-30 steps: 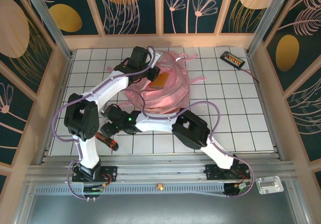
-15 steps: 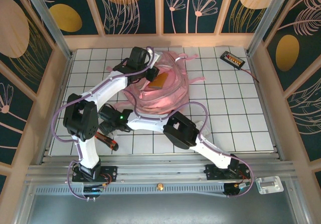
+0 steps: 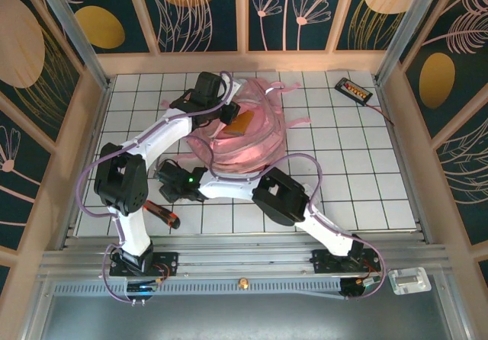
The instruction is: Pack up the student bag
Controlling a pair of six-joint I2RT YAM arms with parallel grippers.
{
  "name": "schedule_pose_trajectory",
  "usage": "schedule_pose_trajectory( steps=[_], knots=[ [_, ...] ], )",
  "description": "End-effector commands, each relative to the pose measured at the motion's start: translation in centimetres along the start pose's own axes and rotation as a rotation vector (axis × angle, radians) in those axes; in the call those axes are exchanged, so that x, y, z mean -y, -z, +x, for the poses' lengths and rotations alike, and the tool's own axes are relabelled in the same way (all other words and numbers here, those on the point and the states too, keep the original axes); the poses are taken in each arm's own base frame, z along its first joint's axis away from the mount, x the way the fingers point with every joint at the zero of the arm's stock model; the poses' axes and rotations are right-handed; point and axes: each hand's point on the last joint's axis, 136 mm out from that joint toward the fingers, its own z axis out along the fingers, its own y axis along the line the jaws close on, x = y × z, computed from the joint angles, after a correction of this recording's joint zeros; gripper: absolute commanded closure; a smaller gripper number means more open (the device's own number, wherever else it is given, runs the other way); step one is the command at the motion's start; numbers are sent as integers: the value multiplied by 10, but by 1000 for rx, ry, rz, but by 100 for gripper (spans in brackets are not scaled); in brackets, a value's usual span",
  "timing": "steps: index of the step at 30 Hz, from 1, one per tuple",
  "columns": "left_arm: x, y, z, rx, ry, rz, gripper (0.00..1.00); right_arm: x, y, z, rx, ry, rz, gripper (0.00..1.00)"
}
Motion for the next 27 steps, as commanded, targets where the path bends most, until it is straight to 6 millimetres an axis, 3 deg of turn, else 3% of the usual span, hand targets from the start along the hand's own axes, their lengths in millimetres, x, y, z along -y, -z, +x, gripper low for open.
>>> schedule_pose_trajectory(
  steps=[1, 9, 16, 23, 27],
  knots=[
    [-10, 21, -18, 63, 13, -29, 100, 26, 17, 13, -37, -37, 69, 48],
    [-10, 22, -17, 64, 20, -33, 100, 34, 43, 11, 13, -59, 66, 52],
    [-9, 21, -18, 71, 36, -27, 100, 35, 76, 4, 69, -123, -36, 55],
    [-9, 20, -23, 81, 46, -22, 100, 36, 131, -10, 154, -242, -250, 56],
    [-9, 21, -27, 88, 63, -18, 100, 48, 167, -4, 176, -330, -344, 56]
  ],
)
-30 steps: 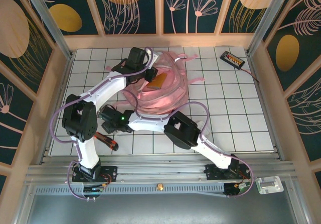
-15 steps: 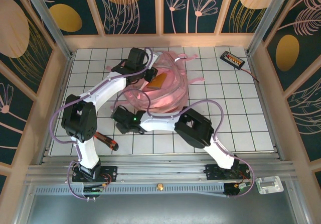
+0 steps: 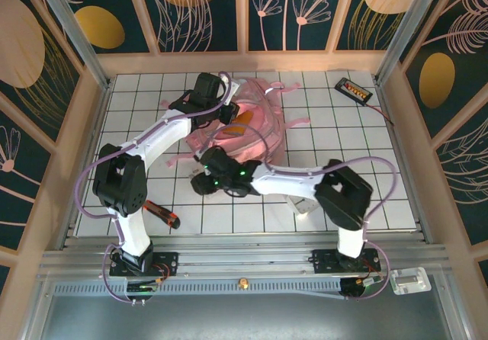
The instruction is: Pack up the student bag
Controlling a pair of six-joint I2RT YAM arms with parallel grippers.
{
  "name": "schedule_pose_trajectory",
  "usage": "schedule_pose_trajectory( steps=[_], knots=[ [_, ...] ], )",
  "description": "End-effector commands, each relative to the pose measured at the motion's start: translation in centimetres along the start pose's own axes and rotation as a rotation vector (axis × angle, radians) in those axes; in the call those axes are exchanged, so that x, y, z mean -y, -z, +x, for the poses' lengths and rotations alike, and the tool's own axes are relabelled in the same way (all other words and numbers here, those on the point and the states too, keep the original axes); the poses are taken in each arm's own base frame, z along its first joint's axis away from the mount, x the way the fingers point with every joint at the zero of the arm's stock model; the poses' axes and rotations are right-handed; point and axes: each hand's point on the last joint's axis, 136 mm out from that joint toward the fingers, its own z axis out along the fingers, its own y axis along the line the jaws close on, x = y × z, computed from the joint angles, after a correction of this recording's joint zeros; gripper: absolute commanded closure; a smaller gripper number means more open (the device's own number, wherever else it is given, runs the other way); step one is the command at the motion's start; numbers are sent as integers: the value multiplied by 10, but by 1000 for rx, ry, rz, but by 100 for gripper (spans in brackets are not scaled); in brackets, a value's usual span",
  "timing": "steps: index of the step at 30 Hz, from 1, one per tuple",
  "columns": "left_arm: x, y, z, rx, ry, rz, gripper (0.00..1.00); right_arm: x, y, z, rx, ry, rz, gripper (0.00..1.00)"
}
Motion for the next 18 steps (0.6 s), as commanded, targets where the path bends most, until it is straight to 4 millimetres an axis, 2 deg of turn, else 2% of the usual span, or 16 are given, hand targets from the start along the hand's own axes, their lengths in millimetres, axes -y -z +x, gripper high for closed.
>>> schedule_pose_trajectory(
  steps=[1, 4, 7, 12, 17, 18],
  knots=[
    [-8, 19, -29, 86, 41, -16, 100, -14, 41, -17, 69, -97, -142, 56],
    [-7, 25, -35, 110, 67, -19, 100, 5, 71, -10, 82, -174, -129, 56],
    [-6, 30, -37, 133, 78, -17, 100, 26, 105, -12, 132, -261, -131, 56],
    [-3, 35, -39, 157, 112, -4, 100, 69, 153, -36, 260, -455, -146, 55],
    [3, 41, -45, 192, 148, 30, 100, 130, 176, -60, 388, -713, -148, 55],
    [5, 42, -46, 199, 155, 39, 100, 137, 178, -68, 412, -744, -168, 55]
  ],
)
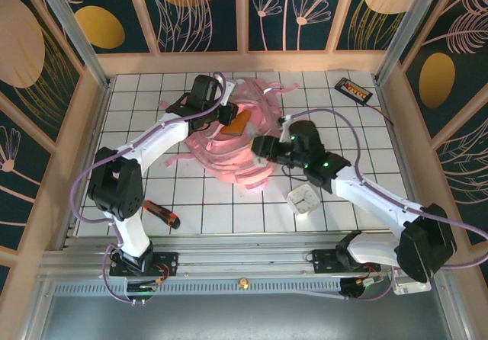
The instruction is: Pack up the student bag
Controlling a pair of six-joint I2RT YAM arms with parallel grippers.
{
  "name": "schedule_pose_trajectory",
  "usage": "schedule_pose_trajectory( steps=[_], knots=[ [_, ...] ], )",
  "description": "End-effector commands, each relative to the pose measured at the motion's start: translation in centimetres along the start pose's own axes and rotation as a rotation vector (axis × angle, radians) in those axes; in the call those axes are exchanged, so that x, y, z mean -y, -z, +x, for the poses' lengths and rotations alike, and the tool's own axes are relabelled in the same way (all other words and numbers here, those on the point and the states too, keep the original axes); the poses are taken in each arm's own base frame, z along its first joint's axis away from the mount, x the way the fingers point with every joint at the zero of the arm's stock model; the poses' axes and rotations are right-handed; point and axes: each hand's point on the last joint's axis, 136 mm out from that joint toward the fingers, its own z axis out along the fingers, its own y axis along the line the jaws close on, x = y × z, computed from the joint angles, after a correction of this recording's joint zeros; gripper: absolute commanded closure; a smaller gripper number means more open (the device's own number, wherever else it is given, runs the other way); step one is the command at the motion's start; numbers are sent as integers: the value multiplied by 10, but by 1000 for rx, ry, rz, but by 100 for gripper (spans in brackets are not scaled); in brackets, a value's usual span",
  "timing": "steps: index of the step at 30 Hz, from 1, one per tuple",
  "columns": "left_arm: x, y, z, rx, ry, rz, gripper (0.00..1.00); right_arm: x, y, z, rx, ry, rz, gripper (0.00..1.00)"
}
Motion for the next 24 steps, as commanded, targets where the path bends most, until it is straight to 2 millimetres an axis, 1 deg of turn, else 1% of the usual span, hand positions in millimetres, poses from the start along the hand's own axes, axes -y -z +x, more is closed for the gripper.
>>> schedule_pose_trajectory(
  steps=[1, 2, 5, 9, 13, 16, 19, 21, 24],
  knots=[
    [10, 31, -47, 164, 48, 45, 100, -3, -2, -22, 37, -163, -89, 54],
    [13, 31, -47, 165, 50, 56, 100, 4, -5, -38, 65, -189, -75, 54],
    [22, 28, -47, 164, 51, 70, 100, 1, -22, -58, 81, -204, -72, 54],
    [31, 27, -48, 175, 72, 85, 100, 13, -48, -69, 78, -298, -69, 53],
    [41, 31, -55, 204, 72, 93, 100, 26, -75, -74, 68, -374, -77, 53],
    [49, 34, -61, 217, 72, 107, 100, 25, -94, -77, 48, -404, -106, 53],
    [52, 35, -63, 232, 92, 122, 100, 22, -111, -78, 29, -408, -111, 52],
    [51, 34, -63, 236, 97, 119, 100, 18, -119, -74, 9, -403, -111, 48],
    [47, 32, -59, 228, 87, 93, 100, 13, -126, -66, -18, -384, -120, 35]
  ],
)
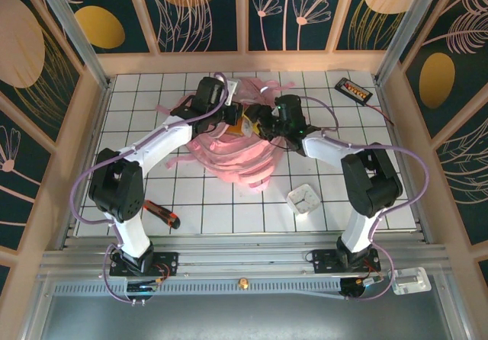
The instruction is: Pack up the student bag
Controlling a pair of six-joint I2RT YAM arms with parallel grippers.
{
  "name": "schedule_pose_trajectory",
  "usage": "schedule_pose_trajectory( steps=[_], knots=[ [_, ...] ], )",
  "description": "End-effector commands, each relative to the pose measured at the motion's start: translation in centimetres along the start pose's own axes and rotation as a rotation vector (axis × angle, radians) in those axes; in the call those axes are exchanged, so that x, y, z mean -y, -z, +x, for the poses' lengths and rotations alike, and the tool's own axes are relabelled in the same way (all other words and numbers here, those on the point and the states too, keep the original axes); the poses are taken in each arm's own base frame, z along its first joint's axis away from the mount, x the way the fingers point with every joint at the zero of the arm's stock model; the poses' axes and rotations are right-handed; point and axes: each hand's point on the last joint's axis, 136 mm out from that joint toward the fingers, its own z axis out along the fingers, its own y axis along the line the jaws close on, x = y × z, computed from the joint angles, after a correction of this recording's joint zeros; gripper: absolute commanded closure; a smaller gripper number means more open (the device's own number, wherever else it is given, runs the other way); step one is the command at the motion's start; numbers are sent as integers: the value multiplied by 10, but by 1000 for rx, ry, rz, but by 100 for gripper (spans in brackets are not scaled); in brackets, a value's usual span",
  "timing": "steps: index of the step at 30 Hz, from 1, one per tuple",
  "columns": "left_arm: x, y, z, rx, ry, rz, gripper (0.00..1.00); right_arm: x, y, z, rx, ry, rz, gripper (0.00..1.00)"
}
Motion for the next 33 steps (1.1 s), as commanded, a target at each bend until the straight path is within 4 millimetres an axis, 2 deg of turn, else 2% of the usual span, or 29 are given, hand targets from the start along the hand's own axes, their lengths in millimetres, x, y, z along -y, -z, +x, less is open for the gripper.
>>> schedule_pose_trajectory(
  steps=[1, 4, 9, 12, 14, 16, 17, 20, 23, 27, 30, 33],
  knots=[
    [31, 31, -49, 174, -9, 87, 100, -31, -8, 13, -38, 56, -87, 31],
    [28, 30, -47, 172, -16, 71, 100, -29, -3, 16, -33, 81, -88, 28],
    [29, 29, -45, 167, -13, 76, 100, -33, 5, 20, -39, 86, -164, 31],
    [29, 28, -44, 167, -4, 80, 100, -46, 4, 24, -61, 88, -268, 44],
    [29, 27, -42, 164, 4, 83, 100, -54, 0, 25, -74, 90, -323, 60],
    [29, 27, -41, 161, 8, 83, 100, -55, -8, 25, -86, 84, -347, 71],
    [28, 26, -39, 157, 8, 80, 100, -53, -13, 25, -93, 77, -345, 72],
    [26, 25, -37, 150, 4, 73, 100, -43, -24, 26, -117, 55, -326, 73],
    [26, 25, -37, 149, 5, 70, 100, -35, -20, 26, -118, 48, -305, 68],
    [28, 26, -39, 157, 11, 79, 100, -38, 0, 32, -112, 102, -286, 53],
    [28, 24, -40, 160, 19, 84, 100, -41, 21, 35, -87, 165, -242, 48],
    [31, 20, -40, 157, 40, 106, 100, -40, 44, 38, -54, 215, -195, 47]
  ],
)
